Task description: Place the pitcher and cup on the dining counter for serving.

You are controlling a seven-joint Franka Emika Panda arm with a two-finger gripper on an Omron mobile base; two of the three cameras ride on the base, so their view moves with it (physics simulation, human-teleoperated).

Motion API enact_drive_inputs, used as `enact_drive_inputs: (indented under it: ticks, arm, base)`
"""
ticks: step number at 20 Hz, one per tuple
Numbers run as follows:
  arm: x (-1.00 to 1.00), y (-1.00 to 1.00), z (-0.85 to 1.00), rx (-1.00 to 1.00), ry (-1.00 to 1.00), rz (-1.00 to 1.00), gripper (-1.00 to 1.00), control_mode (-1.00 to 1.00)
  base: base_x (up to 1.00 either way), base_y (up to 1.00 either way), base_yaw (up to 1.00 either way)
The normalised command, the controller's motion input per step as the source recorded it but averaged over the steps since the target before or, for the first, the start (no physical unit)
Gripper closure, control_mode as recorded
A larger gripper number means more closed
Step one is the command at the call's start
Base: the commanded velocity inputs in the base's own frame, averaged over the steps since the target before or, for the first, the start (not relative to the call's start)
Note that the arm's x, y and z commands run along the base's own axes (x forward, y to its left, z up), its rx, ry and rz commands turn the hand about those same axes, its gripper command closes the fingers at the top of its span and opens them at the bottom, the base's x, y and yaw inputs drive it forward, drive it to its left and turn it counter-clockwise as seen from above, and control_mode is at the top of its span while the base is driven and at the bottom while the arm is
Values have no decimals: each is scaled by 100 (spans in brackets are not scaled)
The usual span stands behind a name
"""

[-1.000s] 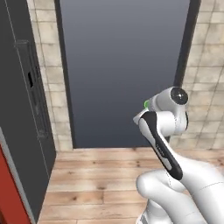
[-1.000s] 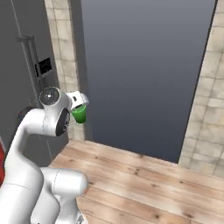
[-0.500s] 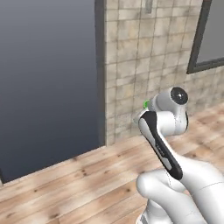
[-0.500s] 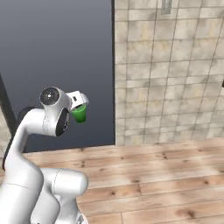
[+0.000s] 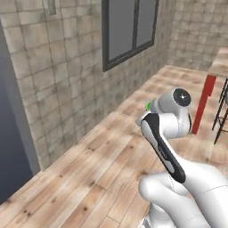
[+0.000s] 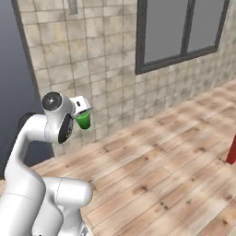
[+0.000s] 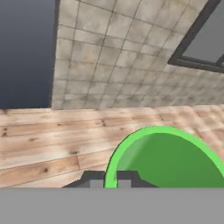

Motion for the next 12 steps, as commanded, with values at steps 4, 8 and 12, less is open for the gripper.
enact_drive_inputs:
  ticks: [4,8,12]
  arm:
    - [0,0,0,0,0,0,100,100]
    - [0,0,0,0,0,0,100,100]
    - [0,0,0,0,0,0,100,100]
  base:
    - [0,-34,-78]
    - [15,-37,-73]
    - [37,-33,-67]
